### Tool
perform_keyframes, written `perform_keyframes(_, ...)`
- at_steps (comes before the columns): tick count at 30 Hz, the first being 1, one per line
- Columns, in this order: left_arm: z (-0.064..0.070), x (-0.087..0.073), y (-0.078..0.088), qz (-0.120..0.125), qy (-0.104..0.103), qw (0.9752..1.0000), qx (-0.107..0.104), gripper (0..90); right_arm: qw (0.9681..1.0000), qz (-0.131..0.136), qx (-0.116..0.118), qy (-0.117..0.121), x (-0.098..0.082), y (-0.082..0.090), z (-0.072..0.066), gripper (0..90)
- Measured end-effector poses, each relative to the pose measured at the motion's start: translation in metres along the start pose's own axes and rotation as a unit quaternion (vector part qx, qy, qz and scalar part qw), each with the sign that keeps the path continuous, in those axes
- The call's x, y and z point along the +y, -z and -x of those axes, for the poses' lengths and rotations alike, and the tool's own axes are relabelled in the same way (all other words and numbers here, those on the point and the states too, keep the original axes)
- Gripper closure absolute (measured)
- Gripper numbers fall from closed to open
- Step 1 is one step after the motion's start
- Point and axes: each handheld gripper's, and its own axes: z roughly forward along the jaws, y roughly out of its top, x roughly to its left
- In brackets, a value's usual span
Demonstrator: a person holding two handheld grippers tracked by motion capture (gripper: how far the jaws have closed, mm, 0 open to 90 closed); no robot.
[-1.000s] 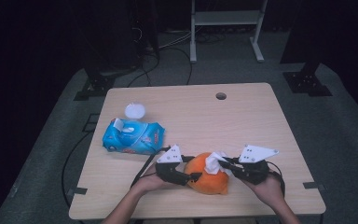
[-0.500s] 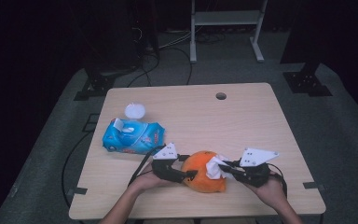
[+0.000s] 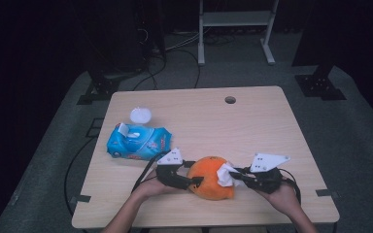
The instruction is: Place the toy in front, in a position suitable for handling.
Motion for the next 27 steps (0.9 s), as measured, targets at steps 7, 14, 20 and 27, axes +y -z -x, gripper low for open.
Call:
perform_keyframes(7,0.001,0.0,-0.001,-0.001,0.001,1.0,0.001,36.2,0.9999,-0.004,-0.013,-0.01,-0.002,0.004,0.004,83.1)
perform_keyframes(14,0.0,0.0,0.0,-0.002,0.002,1.0,0.009,35.8,0.9996,-0.026,-0.007,-0.002,-0.001,-0.003,0.001,83.1)
perform_keyframes(20,0.001,0.0,-0.001,-0.002,0.005,0.9999,0.01,36.0,0.9998,0.006,0.004,-0.016,0.003,0.004,0.001,83.1)
perform_keyframes(27,0.001,0.002,-0.002,0.0,0.007,0.9997,0.022,35.3,0.9985,-0.032,0.04,-0.018,-0.002,-0.002,0.003,83.1)
